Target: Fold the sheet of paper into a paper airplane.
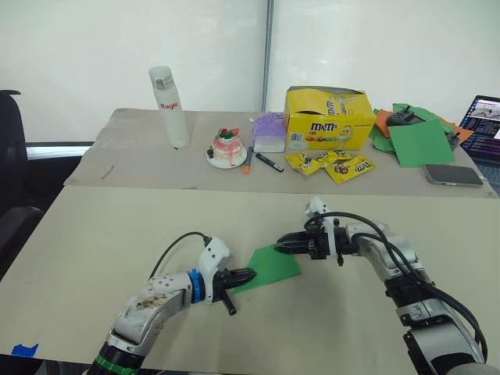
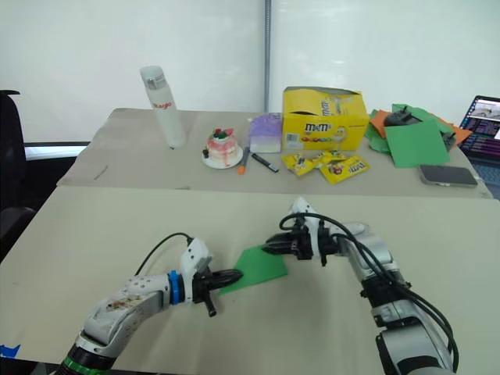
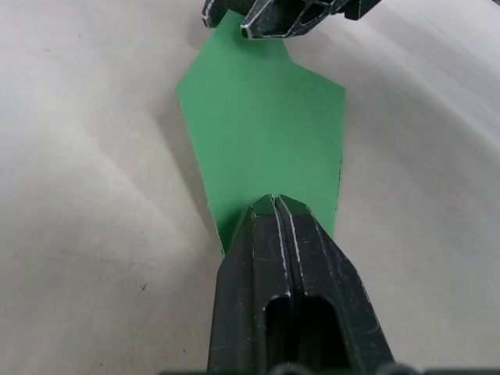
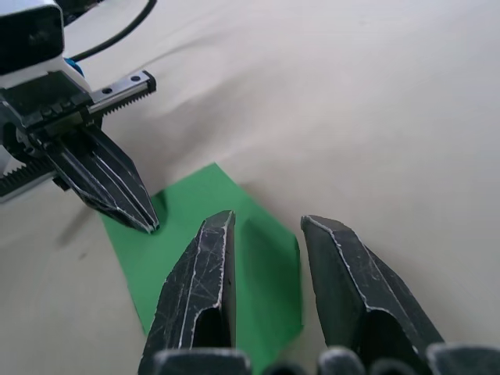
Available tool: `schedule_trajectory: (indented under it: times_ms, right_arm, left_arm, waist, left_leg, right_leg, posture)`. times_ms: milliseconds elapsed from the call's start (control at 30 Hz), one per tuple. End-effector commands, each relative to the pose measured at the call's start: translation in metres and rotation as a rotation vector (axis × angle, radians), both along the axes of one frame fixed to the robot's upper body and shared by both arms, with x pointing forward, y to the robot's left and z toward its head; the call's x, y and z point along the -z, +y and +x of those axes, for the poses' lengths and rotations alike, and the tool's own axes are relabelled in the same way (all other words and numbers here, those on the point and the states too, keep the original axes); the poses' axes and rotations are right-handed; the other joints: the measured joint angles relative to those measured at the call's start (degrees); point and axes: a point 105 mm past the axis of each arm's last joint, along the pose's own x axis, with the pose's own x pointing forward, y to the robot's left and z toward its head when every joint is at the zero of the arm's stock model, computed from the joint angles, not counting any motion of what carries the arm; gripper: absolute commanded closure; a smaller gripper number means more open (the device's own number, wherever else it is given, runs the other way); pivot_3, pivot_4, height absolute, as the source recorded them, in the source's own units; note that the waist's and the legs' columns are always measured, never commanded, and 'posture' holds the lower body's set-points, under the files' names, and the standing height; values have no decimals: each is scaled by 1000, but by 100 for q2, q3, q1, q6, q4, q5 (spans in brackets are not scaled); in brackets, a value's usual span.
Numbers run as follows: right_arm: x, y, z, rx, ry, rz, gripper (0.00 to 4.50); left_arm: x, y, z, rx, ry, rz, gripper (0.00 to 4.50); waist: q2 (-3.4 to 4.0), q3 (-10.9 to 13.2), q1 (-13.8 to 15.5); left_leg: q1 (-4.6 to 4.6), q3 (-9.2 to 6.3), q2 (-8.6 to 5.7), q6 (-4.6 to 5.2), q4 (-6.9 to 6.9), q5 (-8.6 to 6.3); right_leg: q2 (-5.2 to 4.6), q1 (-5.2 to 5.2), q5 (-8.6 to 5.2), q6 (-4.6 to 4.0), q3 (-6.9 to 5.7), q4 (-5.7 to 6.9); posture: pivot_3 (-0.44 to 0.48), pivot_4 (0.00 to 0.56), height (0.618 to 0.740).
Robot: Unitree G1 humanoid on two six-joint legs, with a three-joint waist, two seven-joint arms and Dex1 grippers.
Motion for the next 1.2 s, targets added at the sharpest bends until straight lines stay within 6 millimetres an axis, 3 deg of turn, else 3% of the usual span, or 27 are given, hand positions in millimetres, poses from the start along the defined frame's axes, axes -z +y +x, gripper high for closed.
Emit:
schedule_trajectory:
  times_ms: [33, 100, 133, 333, 533, 600, 767, 1067, 1200]
  right_arm:
    - [-7, -1, -5, -50, 0, 12, 3758]
    - [-7, -3, -7, -57, 11, 16, 4440]
    - [-8, -4, -7, -52, 14, 21, 4478]
    - [-10, -5, -6, -32, 3, 31, 4478]
    - [-11, -13, -4, 89, -10, 60, 4478]
    - [-10, -18, -5, 123, -4, 58, 4478]
    - [-12, -26, -8, 193, -17, 76, 4478]
    - [-19, -21, -15, 237, -42, 99, 4478]
    - [-15, -20, -14, 252, -46, 89, 4478]
  left_arm:
    - [22, 11, -2, -60, 86, 69, 4500]
    - [21, 11, -2, -61, 87, 64, 4500]
    - [21, 10, -2, -62, 86, 62, 4500]
    - [17, 16, 5, -75, 44, 85, 4500]
    - [-20, 13, 23, -102, 14, -53, 4500]
    - [-25, 11, 24, -88, 6, -61, 4500]
    - [-33, 10, 27, -73, -7, -57, 4500]
    - [-88, 16, 55, -121, -127, -284, 4500]
    - [-76, 7, 44, -30, -111, -210, 4500]
  waist:
    - [0, 0, -1]
    - [1, 0, -2]
    - [1, 0, -6]
    - [0, 0, -5]
    - [-1, 0, -13]
    - [1, 0, -18]
    - [0, 0, -7]
    - [-5, 3, -16]
    - [-5, 3, -27]
  left_leg:
    - [0, 2, 0, 0, -3, 0]
    - [0, 5, 0, 0, -9, 0]
    - [1, 5, 0, 0, -12, 0]
    - [0, 11, 0, 0, -25, 1]
    - [-32, 12, 1, -1, -24, 2]
    - [-77, 13, -1, -22, -24, 23]
    - [-78, 13, -4, -28, -30, 30]
    - [-76, 11, -2, -29, -20, 39]
    - [-72, 16, -4, -29, -21, 40]
  right_leg:
    - [-2, -1, 0, 0, 0, -1]
    - [-4, -1, 0, 0, 0, -3]
    - [-4, -1, 0, 0, 0, -5]
    - [-7, -6, 0, -1, -1, -6]
    - [-10, -42, 1, -1, -5, 4]
    - [-9, -88, 2, 1, -5, 15]
    - [-2, -86, 3, 3, -13, 13]
    - [44, -79, 7, 11, -6, 22]
    - [75, -78, 7, 12, -5, 24]
  posture:
    - [0, 150, 738]
    - [0, 150, 738]
    - [0, 150, 738]
    - [0, 150, 738]
    - [0, 150, 738]
    - [0, 150, 738]
    - [0, 150, 738]
    - [0, 150, 738]
    - [0, 150, 738]
